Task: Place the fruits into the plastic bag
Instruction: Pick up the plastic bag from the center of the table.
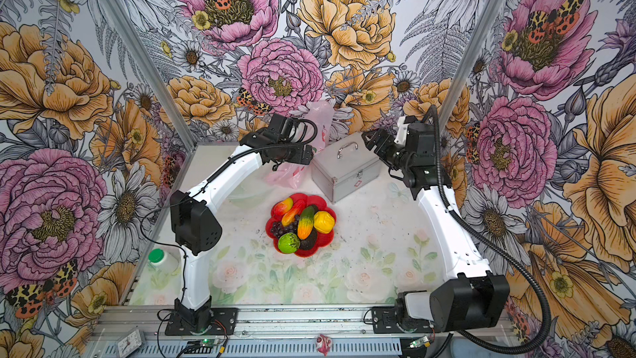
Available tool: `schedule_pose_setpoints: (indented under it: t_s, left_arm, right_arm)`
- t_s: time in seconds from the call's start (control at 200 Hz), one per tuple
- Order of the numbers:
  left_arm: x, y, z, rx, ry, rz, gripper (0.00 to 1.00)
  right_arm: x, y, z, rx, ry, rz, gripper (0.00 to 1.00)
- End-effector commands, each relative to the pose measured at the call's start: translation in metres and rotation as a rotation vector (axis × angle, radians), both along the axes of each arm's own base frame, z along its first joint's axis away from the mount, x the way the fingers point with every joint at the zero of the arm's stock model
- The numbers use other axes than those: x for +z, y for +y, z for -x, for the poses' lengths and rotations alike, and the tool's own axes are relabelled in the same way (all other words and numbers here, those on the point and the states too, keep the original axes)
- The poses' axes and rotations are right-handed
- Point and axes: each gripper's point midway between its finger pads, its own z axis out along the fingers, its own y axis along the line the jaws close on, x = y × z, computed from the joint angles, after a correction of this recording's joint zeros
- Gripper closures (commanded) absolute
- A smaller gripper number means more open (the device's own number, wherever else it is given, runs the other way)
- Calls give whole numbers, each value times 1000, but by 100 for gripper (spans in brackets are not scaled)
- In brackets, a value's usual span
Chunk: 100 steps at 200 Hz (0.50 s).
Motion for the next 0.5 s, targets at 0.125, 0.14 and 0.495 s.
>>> schedule_pose_setpoints:
  t_s: [0.125,0.14,0.495]
  left_arm:
    - [4,10,-11,27,-43,-83,70]
    - [3,9,-11,25,-42,-82,74]
    - [44,19,2,36,-82,-14,100]
  right_arm:
    - [3,-1,12,-8,-5,12,10]
    - [3,-2,12,-9,-6,13,10]
    - [19,5,0,19,-22,-16,11]
